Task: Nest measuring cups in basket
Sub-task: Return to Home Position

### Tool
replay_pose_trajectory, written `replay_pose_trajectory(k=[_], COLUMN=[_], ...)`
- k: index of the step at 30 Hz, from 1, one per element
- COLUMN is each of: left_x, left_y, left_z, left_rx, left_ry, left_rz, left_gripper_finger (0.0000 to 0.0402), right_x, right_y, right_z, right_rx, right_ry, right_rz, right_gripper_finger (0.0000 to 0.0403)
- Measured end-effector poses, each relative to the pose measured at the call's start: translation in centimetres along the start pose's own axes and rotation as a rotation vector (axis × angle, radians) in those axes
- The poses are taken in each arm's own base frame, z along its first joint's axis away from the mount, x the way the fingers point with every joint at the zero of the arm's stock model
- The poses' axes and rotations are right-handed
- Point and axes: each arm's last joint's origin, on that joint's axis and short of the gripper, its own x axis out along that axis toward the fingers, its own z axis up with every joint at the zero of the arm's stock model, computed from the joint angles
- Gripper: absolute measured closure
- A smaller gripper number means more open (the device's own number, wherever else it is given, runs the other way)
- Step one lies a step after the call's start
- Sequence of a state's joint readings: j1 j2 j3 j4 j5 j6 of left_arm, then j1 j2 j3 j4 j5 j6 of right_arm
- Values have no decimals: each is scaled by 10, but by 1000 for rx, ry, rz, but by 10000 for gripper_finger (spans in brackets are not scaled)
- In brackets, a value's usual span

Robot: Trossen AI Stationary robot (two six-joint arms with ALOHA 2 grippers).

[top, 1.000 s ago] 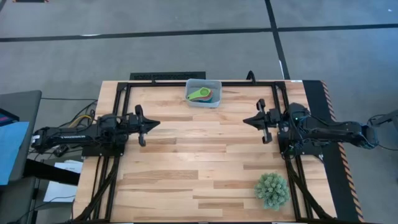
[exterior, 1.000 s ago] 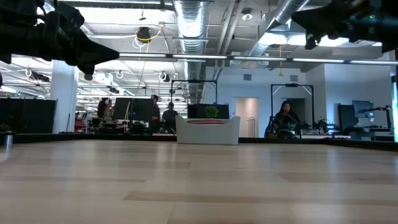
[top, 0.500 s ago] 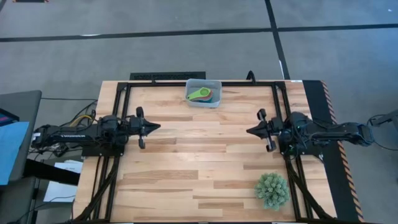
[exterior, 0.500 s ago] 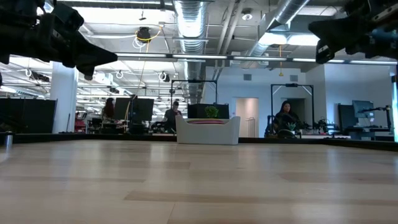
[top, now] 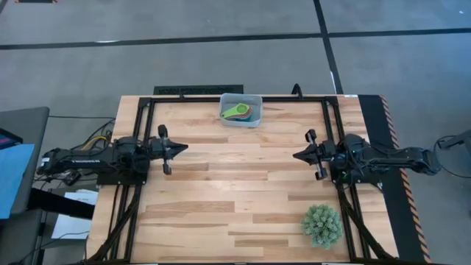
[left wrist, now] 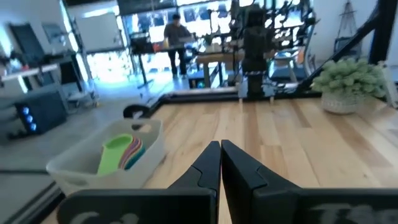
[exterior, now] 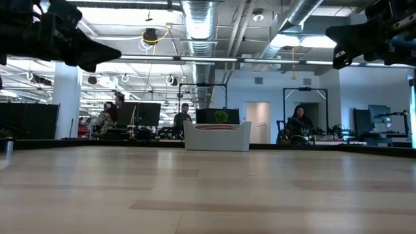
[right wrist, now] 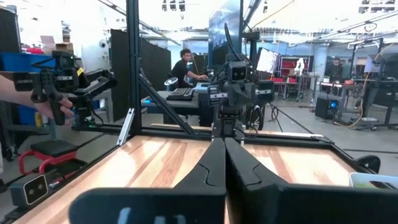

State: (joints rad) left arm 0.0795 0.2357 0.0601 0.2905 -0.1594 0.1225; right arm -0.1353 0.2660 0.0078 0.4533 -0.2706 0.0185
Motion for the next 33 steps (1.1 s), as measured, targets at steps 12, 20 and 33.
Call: replay_pose_trajectory(k=[12,20,33], left_x=[-18,-17,-15], left_y=[2,-2,-5], left_z=[-2,-11,-23], left_rx=[41,30,-88], left_ry=[2,45,93], left_rz=[-22,-113,-155], left_gripper_finger=[402,401,401], right_x=[-17,-17,-16], right_y=[4,4,6], right_z=[4,-1,-3], right_rx=[-41,-36,-9], right_ry=[-35,9,29], right_rz=[2,12,45], right_gripper_finger=[398,393,374])
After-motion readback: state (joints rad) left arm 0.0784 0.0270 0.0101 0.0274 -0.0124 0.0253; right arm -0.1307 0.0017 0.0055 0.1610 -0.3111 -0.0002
